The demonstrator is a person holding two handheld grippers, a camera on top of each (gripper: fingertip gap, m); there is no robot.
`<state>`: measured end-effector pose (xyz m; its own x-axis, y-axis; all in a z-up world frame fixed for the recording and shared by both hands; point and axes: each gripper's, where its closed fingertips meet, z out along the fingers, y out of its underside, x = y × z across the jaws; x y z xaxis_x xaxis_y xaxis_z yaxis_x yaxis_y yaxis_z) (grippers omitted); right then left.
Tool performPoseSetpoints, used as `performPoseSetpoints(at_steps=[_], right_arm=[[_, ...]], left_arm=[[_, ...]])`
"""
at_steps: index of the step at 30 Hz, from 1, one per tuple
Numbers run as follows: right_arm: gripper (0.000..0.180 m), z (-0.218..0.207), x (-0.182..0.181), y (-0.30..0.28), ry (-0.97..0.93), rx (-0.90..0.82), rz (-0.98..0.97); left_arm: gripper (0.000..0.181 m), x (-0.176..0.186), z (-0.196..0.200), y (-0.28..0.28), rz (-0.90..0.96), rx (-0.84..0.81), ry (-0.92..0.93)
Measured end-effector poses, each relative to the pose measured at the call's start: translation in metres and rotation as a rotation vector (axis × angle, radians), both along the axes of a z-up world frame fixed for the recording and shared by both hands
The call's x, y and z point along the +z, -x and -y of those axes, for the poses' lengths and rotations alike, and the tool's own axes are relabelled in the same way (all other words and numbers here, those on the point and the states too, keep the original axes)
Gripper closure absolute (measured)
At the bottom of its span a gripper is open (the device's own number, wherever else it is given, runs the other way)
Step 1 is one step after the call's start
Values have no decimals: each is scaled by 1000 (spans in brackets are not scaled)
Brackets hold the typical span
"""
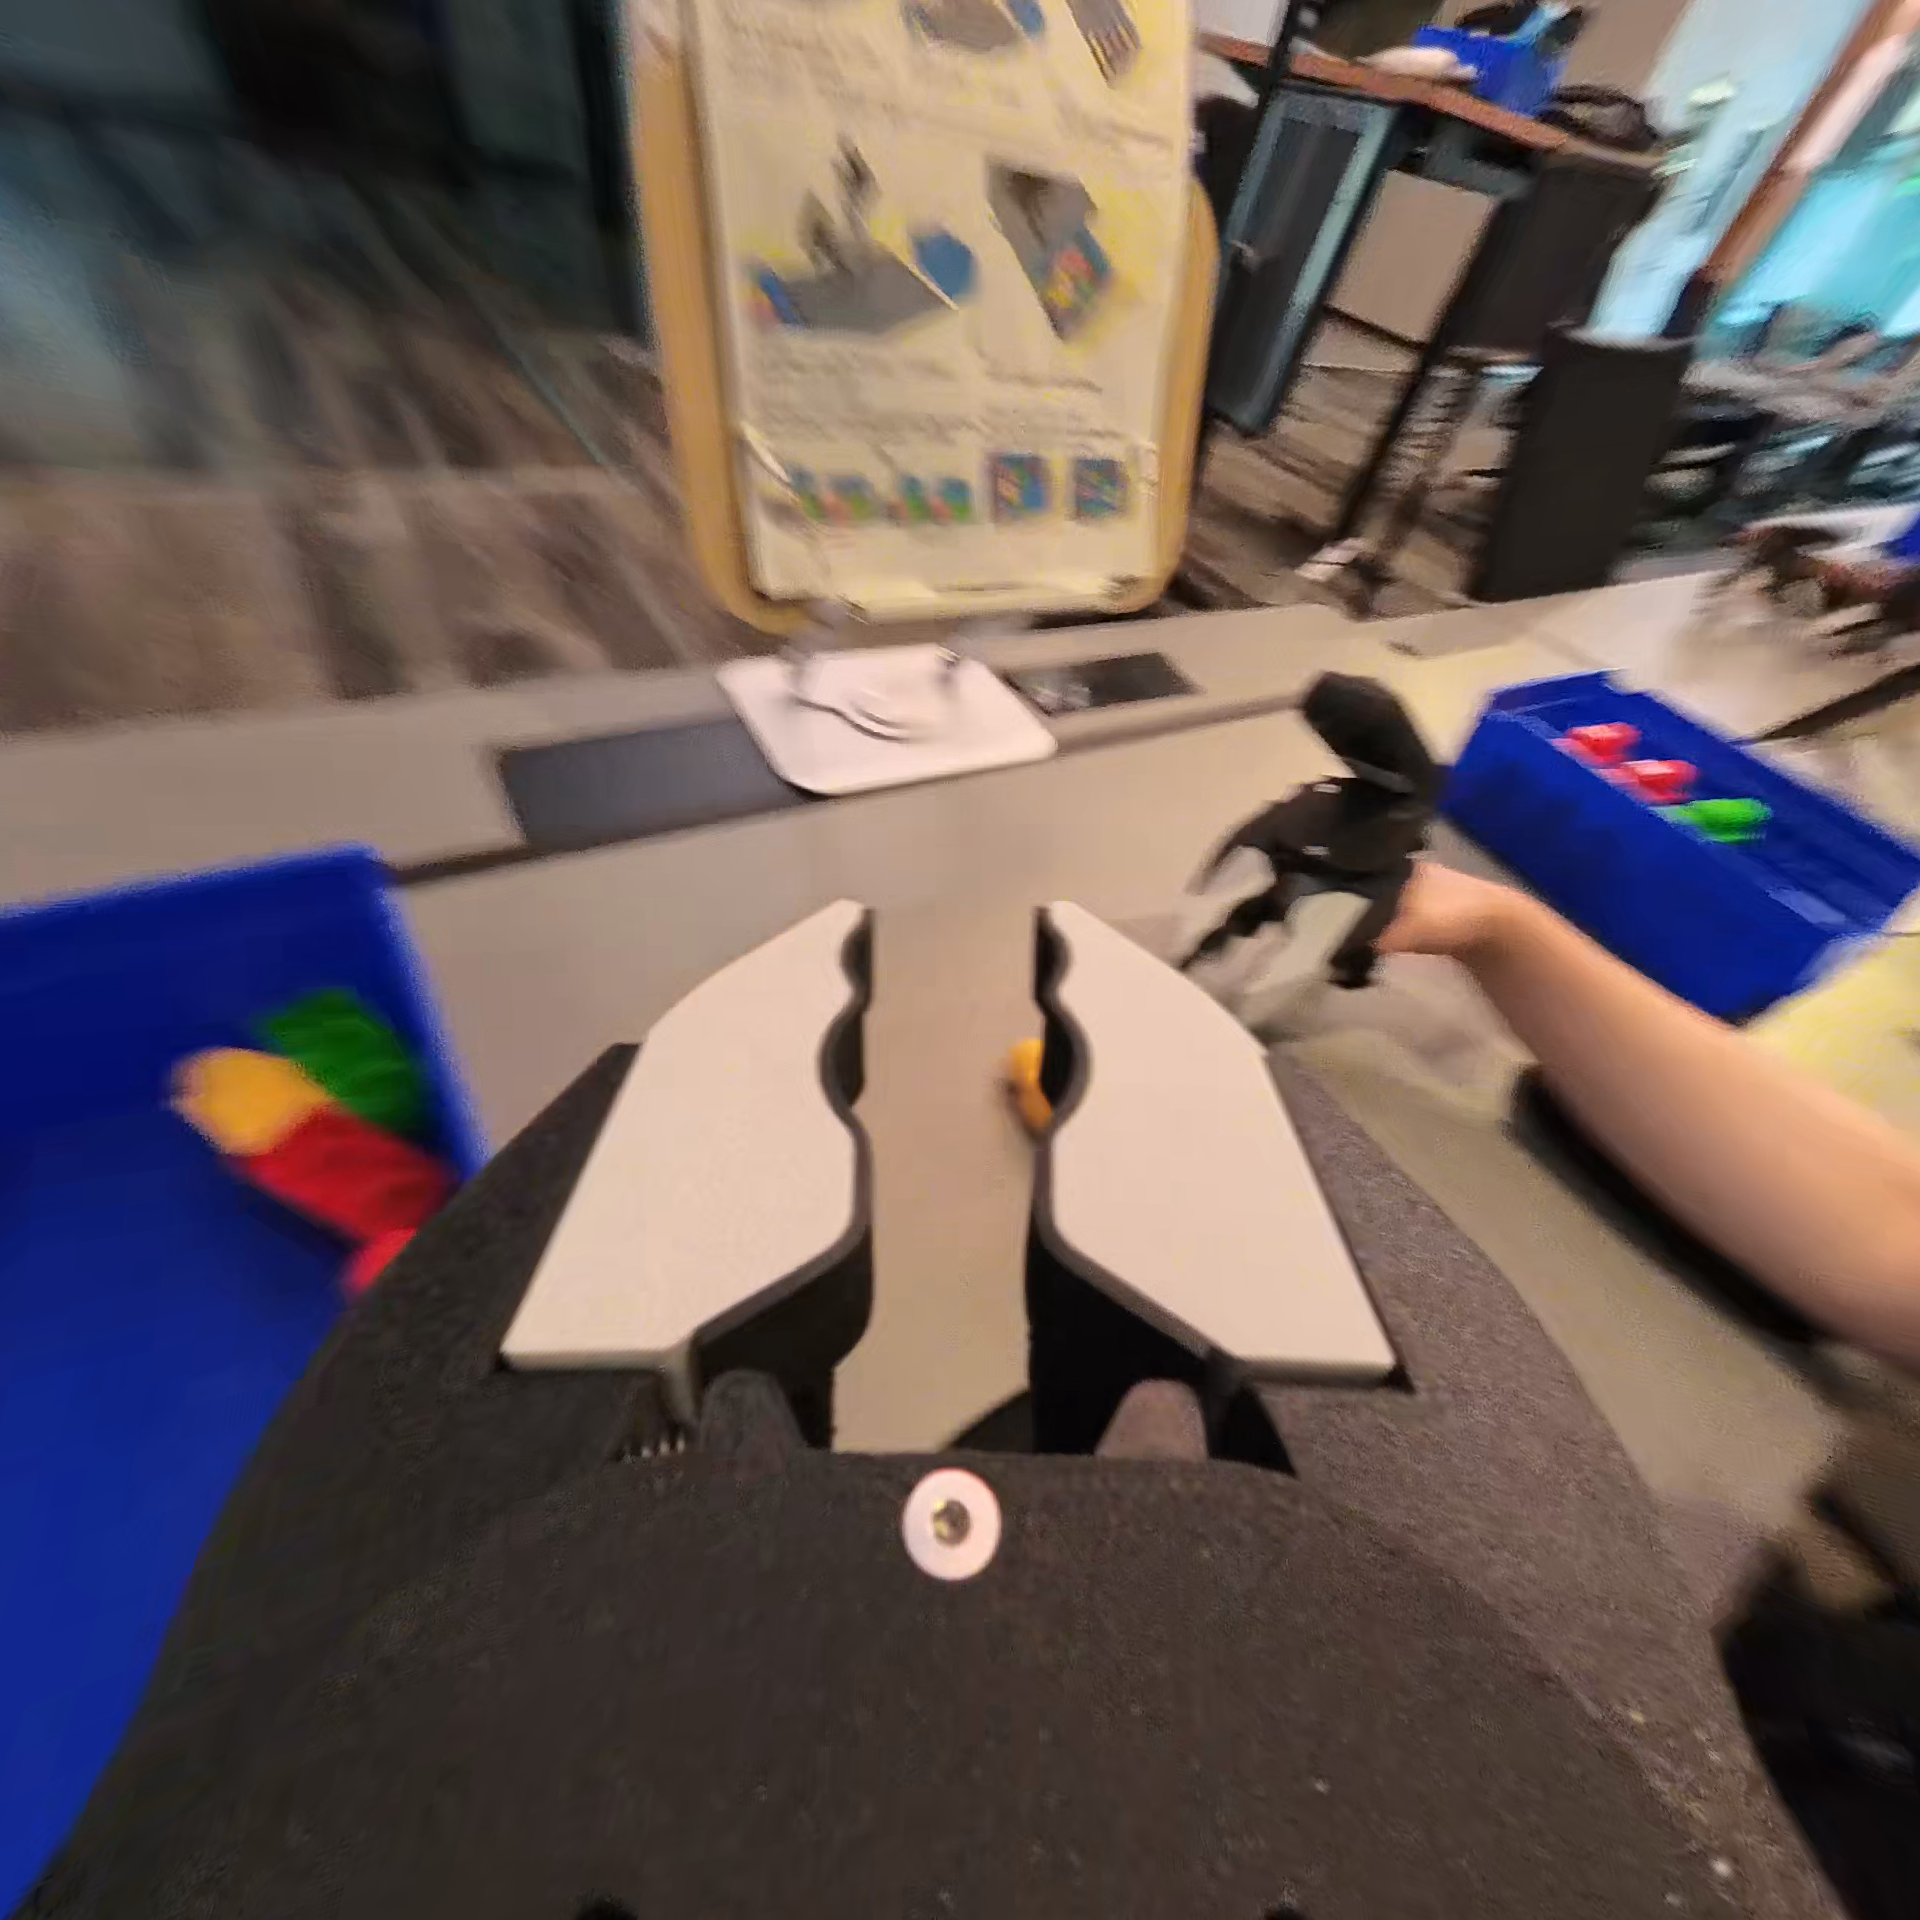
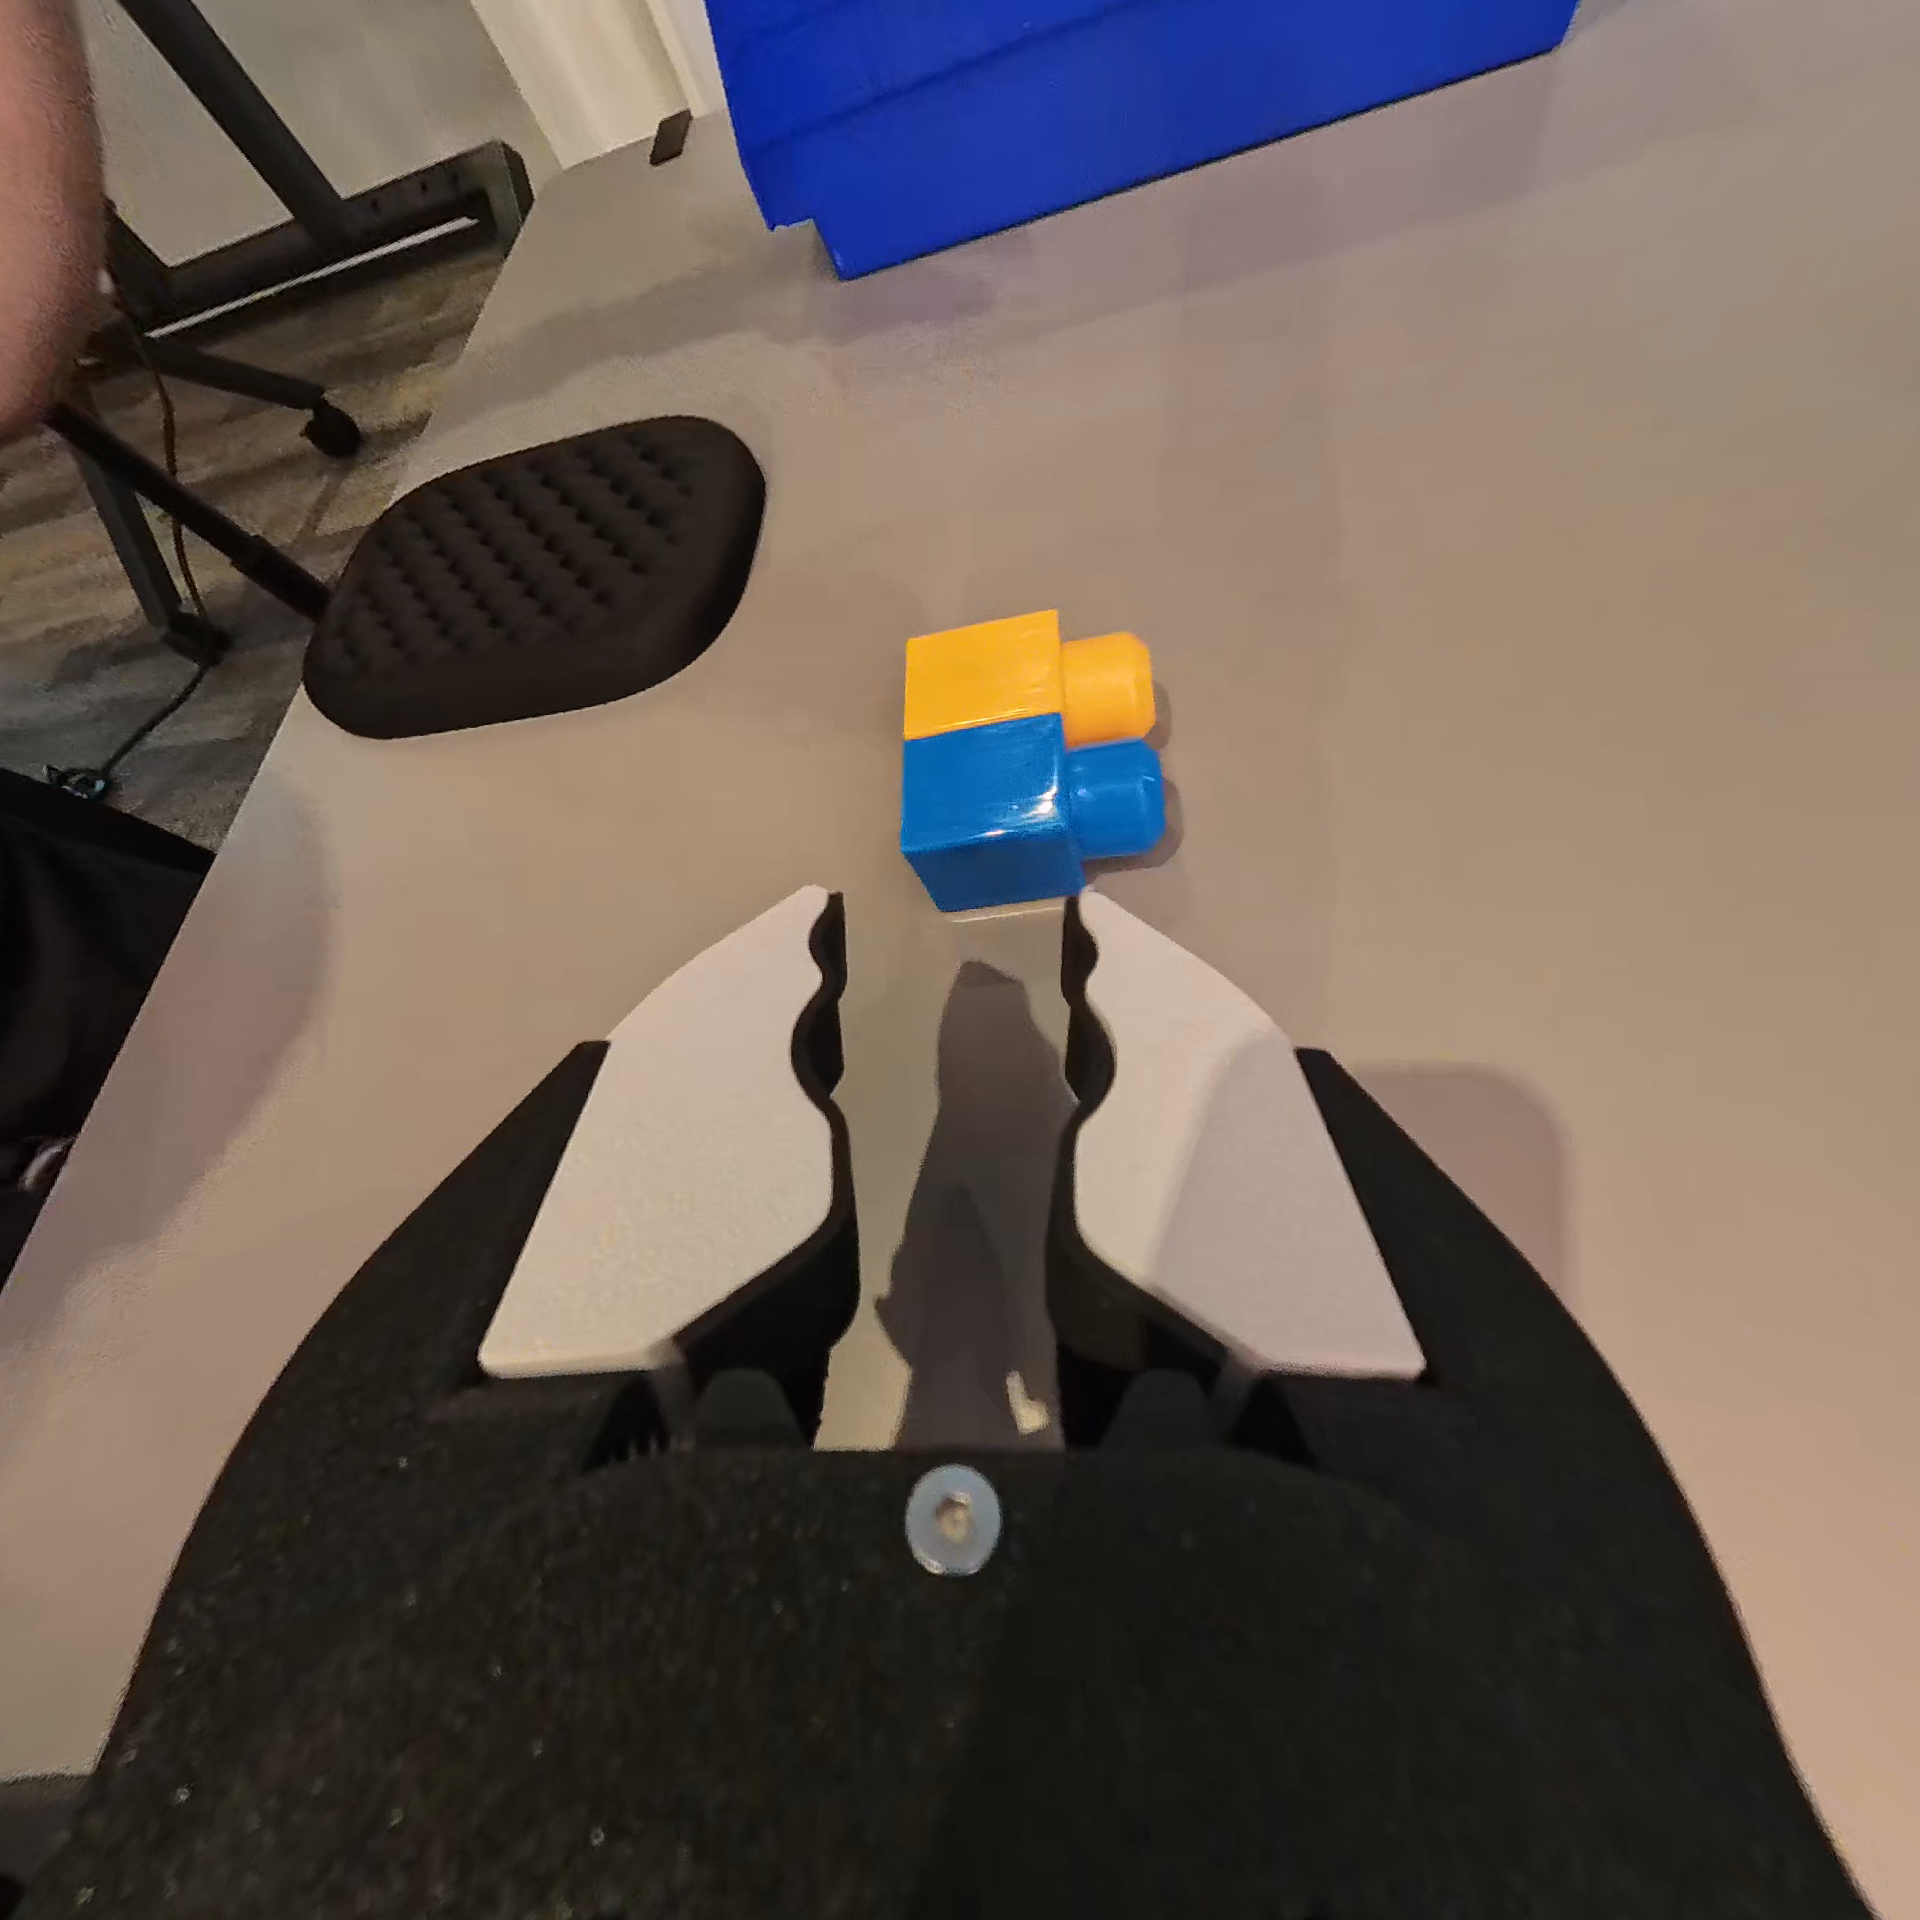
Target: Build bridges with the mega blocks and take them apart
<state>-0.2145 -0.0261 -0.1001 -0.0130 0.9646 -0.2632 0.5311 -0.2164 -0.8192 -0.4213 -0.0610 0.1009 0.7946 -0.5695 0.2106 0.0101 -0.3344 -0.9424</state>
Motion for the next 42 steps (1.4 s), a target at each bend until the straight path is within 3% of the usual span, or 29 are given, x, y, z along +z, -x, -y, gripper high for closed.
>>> performPoseSetpoints(at_steps=[1, 4, 9, 15, 24, 27, 31, 37, 42], right_arm=[[141, -1, -1, 0, 1, -2, 6], [141, 0, -11, -1, -2, 0, 52], [140, 3, -26, -2, -25, 14, 146], [140, 2, -18, -4, -58, -5, 155], [140, -3, 10, -11, -66, -76, 64], [140, -7, 8, -19, -83, -102, 103], [140, -9, 10, -28, -81, -130, 104], [140, -12, 15, -35, -83, -146, 87], [140, -11, 11, -37, -81, -139, 106]], left_arm=[[140, 8, 2, 19, -53, 56, -70], [155, 6, 1, 64, -166, 138, -149], [154, -55, -31, 140, -412, 239, 46], [154, -138, -71, 181, -581, 209, 291], [153, -173, -108, 174, -423, 148, 390], [170, -175, -121, 174, -260, 163, 477], [165, -182, -128, 161, -33, 122, 634], [154, -213, -129, 164, -162, 160, 723], [155, -223, -128, 150, -142, 138, 795]])
